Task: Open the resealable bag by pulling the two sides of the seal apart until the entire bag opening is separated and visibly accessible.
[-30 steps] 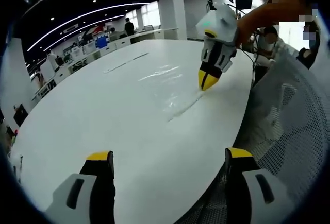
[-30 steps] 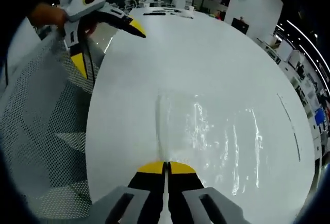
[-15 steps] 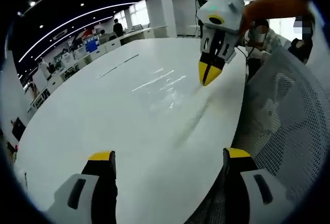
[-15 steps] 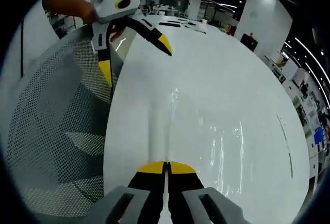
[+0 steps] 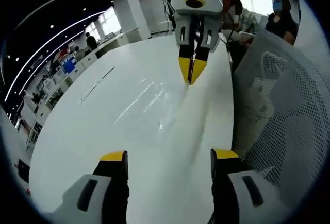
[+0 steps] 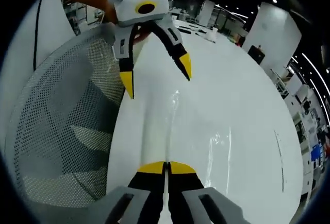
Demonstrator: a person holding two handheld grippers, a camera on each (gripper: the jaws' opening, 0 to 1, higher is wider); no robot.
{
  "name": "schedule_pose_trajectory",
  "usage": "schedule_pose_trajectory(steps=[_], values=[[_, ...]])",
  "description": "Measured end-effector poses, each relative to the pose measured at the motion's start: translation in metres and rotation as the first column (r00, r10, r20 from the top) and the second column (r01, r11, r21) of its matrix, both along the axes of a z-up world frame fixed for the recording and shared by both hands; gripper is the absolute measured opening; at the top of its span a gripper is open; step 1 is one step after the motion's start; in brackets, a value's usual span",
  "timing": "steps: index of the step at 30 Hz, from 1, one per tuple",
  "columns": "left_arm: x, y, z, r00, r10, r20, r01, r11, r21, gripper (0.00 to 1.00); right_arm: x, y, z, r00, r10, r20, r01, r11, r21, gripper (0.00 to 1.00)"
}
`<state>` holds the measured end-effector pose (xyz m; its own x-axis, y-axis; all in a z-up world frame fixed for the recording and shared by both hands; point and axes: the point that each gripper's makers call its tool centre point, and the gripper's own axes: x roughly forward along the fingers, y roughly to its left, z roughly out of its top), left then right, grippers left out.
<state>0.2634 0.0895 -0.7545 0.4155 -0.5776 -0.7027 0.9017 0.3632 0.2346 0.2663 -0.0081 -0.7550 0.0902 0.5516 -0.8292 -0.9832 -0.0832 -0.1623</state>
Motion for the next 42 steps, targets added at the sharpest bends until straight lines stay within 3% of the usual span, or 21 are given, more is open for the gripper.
schedule_pose_trajectory(steps=[9,13,21,31,33,42], values=[[0.002,-0.012,-0.002,0.994,-0.101,0.036,0.099,0.994,0.056,0.45,-0.009,0.004,0.006,0.999,0.033,-0.033,-0.034,0.999,-0.010,0.00],[-0.002,-0.014,-0.004,0.986,-0.160,0.040,0.156,0.983,0.092,0.32,-0.011,0.005,0.006,0.998,0.022,-0.061,-0.023,1.000,-0.011,0.00],[-0.001,-0.019,0.003,0.978,-0.197,0.070,0.189,0.976,0.106,0.08,-0.015,0.005,0.005,0.995,-0.003,-0.099,0.002,1.000,-0.013,0.00],[-0.001,-0.022,0.000,0.968,-0.242,0.068,0.231,0.964,0.132,0.02,-0.016,0.002,0.003,0.994,-0.023,-0.108,0.020,1.000,-0.023,0.00],[0.001,-0.022,0.000,0.961,-0.263,0.087,0.248,0.956,0.153,0.00,-0.015,0.003,0.005,0.992,-0.039,-0.118,0.037,0.999,-0.013,0.02],[0.003,-0.020,0.000,0.964,-0.254,0.075,0.242,0.960,0.142,0.00,-0.011,0.022,0.017,0.995,-0.032,-0.092,0.037,0.998,0.054,0.07]])
